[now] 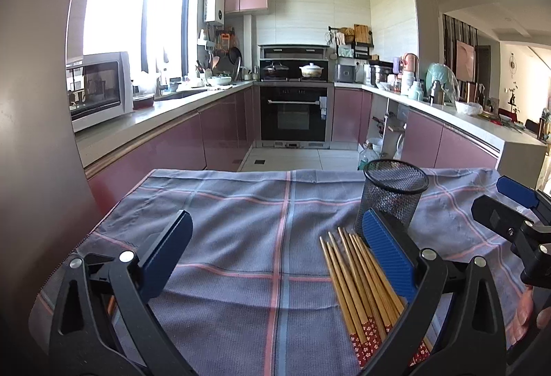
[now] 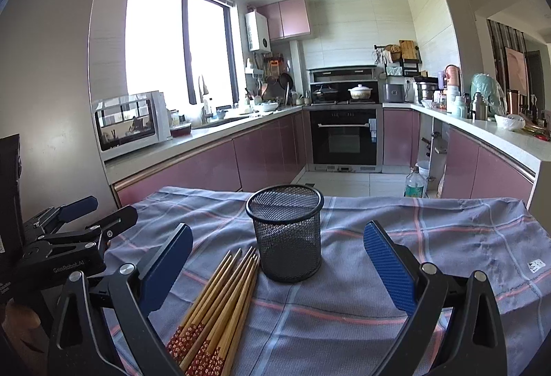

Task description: Organize utensils

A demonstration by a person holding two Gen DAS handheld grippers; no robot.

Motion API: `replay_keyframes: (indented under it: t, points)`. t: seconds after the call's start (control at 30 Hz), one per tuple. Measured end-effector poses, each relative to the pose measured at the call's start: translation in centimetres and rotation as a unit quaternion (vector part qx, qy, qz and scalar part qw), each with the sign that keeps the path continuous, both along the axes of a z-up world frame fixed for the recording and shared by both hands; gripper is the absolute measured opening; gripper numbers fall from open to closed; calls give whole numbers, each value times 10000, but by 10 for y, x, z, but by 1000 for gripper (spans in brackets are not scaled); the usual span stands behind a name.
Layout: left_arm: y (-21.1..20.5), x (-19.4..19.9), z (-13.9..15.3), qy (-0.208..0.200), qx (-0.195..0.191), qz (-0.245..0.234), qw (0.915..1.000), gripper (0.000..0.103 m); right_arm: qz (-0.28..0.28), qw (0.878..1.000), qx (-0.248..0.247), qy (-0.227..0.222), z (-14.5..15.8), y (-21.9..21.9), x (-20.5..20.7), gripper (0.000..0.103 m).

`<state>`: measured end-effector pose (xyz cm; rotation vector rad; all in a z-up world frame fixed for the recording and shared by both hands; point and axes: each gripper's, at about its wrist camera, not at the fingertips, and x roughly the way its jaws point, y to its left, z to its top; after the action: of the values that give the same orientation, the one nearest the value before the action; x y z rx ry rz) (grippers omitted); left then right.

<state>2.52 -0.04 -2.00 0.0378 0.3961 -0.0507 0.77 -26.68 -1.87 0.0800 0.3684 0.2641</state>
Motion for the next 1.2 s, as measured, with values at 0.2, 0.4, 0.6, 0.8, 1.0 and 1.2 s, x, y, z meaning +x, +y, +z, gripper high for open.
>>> replay_keyframes:
  t: [0.2, 0.4, 0.6, 0.8, 1.0, 1.2]
  points:
    - [-3, 22, -22, 717, 92, -322, 9969, 94, 390, 9952, -184, 879, -25, 11, 20, 78]
    - [-9, 44, -54, 1415, 159, -583, 9881, 86, 688, 9832, -394, 1645, -50, 25, 36, 53]
    - [-17, 59, -77, 1855, 242, -810, 9790, 81, 846, 9714, -450, 2172, -68, 33, 46, 42]
    - [-22, 66, -85, 2125, 224, -955, 9722, 79, 838, 9653, -408, 2438, -76, 30, 53, 35]
    - [-23, 71, -89, 2322, 293, -953, 9675, 76, 856, 9644, -487, 2455, -77, 32, 54, 35]
    - [-24, 76, -91, 2359, 278, -1017, 9660, 76, 802, 9646, -777, 2389, -75, 39, 55, 35]
